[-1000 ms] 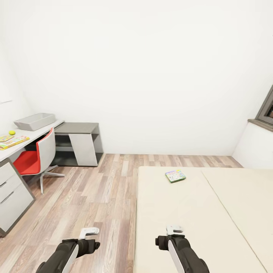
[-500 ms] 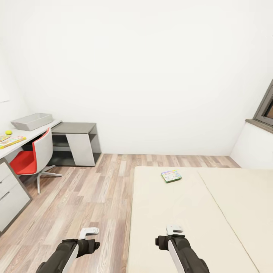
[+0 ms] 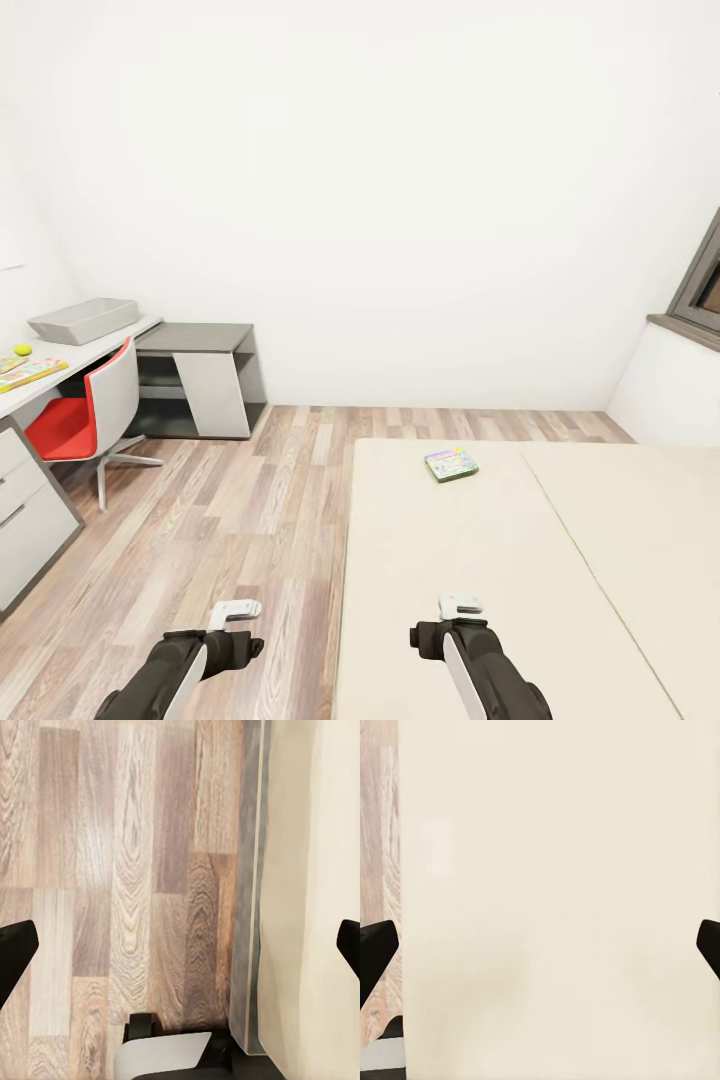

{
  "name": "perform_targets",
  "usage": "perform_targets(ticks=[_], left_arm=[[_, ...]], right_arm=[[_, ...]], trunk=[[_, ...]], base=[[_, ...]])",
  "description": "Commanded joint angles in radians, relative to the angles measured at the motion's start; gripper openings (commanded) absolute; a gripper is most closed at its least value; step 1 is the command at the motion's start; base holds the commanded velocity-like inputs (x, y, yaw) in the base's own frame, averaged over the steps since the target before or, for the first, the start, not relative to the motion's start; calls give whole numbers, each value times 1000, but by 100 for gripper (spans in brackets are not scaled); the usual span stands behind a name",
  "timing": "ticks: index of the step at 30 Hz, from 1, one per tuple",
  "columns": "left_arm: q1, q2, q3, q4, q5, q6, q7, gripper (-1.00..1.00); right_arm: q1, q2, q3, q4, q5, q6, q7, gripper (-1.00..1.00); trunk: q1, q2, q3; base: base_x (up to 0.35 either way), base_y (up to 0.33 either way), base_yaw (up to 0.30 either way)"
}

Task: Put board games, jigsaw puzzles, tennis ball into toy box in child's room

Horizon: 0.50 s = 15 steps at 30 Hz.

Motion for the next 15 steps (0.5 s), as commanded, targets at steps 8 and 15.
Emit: perform_targets(ticks=[8, 15], left_arm=[[-1, -1, 3, -1, 1, 6, -4, 100], [-1, 0, 3, -1, 2, 6, -4, 100]], right_arm=[[-1, 0, 0, -1, -4, 5, -5, 100], [-1, 0, 0, -1, -4, 5, -5, 100]], trunk=[[1, -2, -2], [1, -2, -2]], base=[[-55, 0, 0], [-16, 0, 0]])
